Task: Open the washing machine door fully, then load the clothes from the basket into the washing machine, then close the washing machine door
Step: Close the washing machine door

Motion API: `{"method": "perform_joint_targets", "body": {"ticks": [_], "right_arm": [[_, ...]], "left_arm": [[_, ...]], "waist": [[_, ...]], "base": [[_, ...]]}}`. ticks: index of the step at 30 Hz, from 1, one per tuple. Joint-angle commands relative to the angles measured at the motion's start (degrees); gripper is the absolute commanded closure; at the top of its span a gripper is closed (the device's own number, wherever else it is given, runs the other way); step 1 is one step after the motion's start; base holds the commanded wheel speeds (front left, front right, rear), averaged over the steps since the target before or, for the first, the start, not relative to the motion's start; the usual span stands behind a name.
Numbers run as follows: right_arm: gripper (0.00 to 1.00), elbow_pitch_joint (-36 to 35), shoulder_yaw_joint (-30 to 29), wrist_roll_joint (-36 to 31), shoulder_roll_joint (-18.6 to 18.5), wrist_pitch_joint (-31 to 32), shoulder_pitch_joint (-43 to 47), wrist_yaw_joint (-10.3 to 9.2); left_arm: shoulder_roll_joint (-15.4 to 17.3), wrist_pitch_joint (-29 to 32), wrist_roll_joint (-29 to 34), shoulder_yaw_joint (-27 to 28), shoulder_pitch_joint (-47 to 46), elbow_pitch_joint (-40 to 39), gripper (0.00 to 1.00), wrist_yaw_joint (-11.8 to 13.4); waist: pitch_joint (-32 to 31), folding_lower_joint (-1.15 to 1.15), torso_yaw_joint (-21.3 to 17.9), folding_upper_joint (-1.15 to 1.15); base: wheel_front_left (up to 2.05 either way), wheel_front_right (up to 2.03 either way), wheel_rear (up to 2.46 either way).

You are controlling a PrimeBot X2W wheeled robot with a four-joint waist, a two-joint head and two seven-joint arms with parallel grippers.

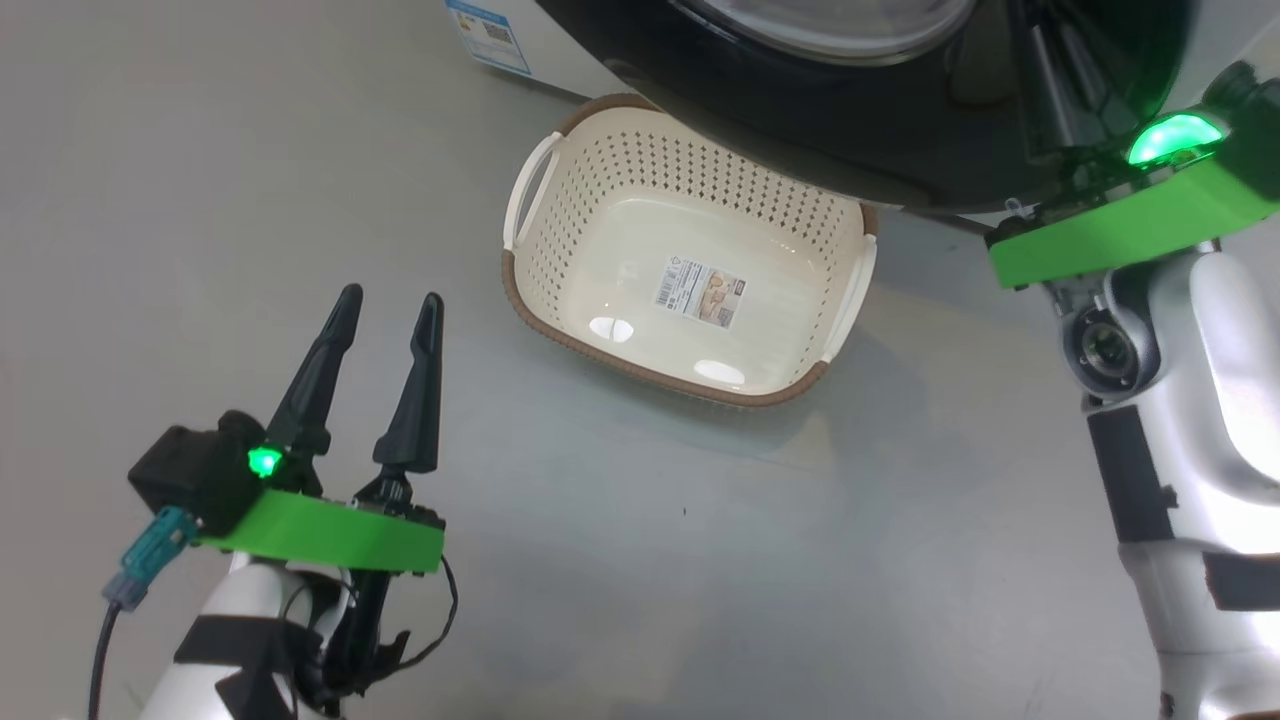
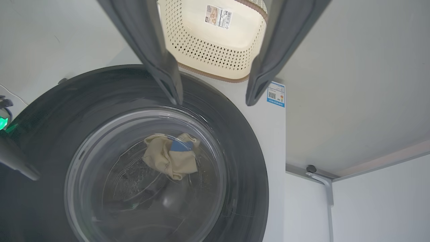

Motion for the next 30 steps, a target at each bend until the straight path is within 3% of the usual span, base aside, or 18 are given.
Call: {"method": "perform_joint_targets", "body": {"ticks": [1,30], "right_arm": [[1.0,-1.6,0.0,-0.2,0.0,-0.3,-2.2,0.09],[1.0,-2.0,-13.7,-1.0,-1.2,-0.3,-13.4,0.09]], "left_arm": [[1.0,-0.4,-0.6,2.0,-1.5,-1.9,0.0,0.0],[0.4,-0.4,-1.3,-0.1,-5.9,-2.7,0.0,0.0]], "waist": [[0.4,0.0,0.4,0.0],[7.2,0.0,3.1,0.0]], "base": [[0.0,0.0,0.0],[0.0,0.0,0.0]]}}
